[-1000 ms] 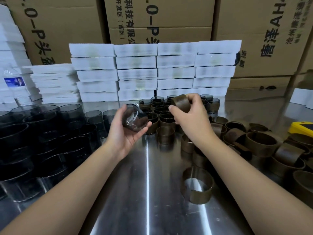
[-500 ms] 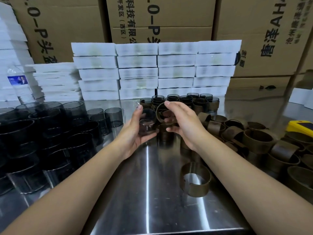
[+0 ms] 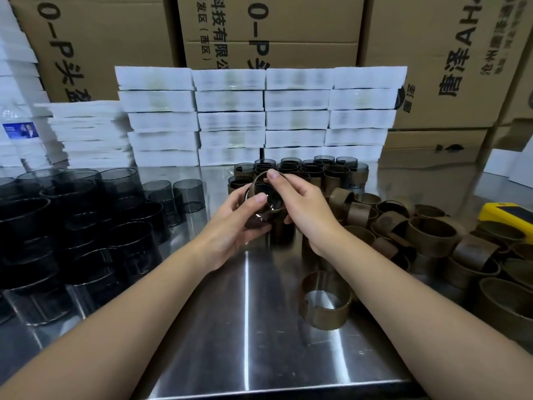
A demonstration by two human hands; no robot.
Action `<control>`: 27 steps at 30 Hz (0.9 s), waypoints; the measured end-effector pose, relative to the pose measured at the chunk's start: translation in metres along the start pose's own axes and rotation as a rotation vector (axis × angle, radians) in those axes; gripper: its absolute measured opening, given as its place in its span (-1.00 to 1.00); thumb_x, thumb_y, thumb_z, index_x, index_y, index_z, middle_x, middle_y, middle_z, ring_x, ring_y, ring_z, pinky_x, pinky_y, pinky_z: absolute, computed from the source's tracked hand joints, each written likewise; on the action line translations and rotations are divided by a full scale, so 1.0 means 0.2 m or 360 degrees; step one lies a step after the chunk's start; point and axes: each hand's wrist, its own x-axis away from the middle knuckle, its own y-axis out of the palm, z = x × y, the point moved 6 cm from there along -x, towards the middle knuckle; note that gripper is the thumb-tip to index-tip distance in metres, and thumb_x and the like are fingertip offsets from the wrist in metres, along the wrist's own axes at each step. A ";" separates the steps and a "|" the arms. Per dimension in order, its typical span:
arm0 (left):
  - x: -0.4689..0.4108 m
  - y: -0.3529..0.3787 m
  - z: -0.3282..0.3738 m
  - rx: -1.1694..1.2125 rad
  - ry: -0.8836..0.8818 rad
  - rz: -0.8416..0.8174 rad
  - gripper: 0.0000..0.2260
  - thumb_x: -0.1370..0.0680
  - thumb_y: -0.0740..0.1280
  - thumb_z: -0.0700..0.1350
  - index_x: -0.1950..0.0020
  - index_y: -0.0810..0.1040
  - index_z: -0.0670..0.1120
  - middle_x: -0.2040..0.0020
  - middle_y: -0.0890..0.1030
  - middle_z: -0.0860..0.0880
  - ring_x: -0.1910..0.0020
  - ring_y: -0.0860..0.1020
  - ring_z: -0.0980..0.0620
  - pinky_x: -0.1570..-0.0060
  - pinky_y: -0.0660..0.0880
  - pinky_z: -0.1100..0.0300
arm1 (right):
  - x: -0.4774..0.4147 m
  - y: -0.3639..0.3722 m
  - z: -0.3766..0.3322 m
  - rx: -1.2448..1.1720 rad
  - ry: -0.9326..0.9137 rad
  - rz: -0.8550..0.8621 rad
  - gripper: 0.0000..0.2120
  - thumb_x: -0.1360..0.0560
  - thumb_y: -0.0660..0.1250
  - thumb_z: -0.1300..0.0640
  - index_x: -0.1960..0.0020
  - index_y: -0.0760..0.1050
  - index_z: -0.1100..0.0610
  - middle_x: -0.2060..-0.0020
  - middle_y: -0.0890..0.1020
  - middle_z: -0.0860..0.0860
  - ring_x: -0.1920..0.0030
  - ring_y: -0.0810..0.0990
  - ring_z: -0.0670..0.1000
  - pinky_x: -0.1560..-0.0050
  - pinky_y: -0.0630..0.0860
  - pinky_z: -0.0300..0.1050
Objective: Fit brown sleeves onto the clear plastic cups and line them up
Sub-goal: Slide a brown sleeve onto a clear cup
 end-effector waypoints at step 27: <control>-0.02 -0.05 0.03 0.0263 0.0084 0.0105 -0.55 -0.36 0.27 -0.12 -0.25 0.49 -0.17 -0.02 0.66 -0.14 -0.01 0.65 -0.05 0.04 0.62 0.09 | -0.03 0.05 0.08 0.0307 0.0066 -0.0321 -0.29 -0.39 0.37 -0.10 -0.48 0.21 -0.01 -0.35 0.47 -0.08 -0.30 0.46 -0.04 -0.35 0.38 0.08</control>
